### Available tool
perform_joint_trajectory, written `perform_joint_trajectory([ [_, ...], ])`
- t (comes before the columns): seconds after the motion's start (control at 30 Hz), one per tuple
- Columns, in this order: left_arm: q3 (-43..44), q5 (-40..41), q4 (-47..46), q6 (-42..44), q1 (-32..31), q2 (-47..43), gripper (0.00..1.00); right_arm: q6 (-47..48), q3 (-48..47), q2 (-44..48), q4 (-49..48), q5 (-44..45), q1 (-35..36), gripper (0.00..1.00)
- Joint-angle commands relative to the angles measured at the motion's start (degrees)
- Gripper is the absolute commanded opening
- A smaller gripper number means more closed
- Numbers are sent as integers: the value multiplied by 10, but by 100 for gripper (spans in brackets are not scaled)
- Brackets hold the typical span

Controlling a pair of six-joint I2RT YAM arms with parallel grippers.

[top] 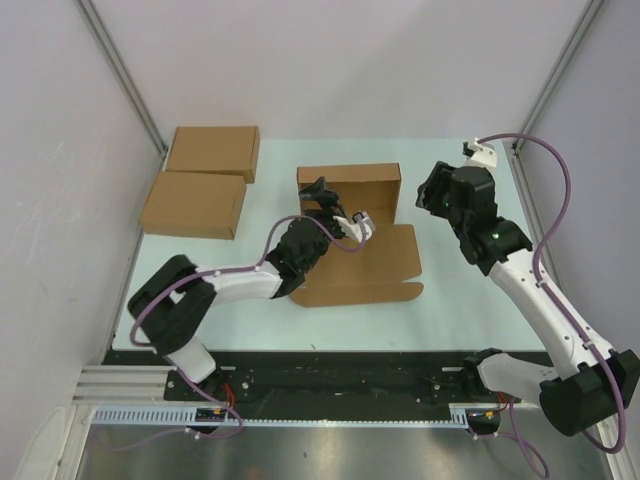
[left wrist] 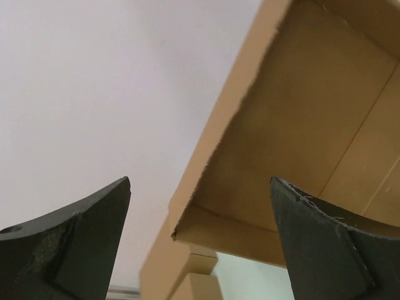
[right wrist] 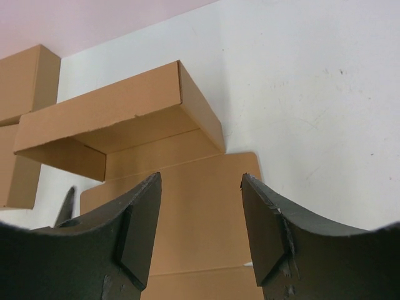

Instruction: Fold the paper box

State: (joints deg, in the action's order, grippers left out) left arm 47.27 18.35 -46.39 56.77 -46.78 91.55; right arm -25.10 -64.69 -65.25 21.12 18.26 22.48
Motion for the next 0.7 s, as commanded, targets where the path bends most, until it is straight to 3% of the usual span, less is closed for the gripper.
perform_joint_trajectory([
  [0.0, 11, 3, -124, 148, -9, 72, 96, -15, 7, 23, 1, -11, 10, 59],
  [0.1, 37, 8, -151, 183, -10, 121, 93, -14, 7, 27, 4, -16, 11, 59],
  [0.23, 89, 9, -178, 215, -9, 170, 80, -16, 8, 31, 8, -24, 13, 59],
  [0.4, 121, 7, -191, 235, -5, 213, 70, -13, 10, 40, 21, -21, 18, 58],
  [0.53, 143, 8, -199, 236, 0, 232, 46, -7, 15, 46, 18, -14, 18, 58],
  [0.67, 149, 7, -191, 236, 3, 238, 33, -6, 18, 45, 15, -13, 18, 58],
])
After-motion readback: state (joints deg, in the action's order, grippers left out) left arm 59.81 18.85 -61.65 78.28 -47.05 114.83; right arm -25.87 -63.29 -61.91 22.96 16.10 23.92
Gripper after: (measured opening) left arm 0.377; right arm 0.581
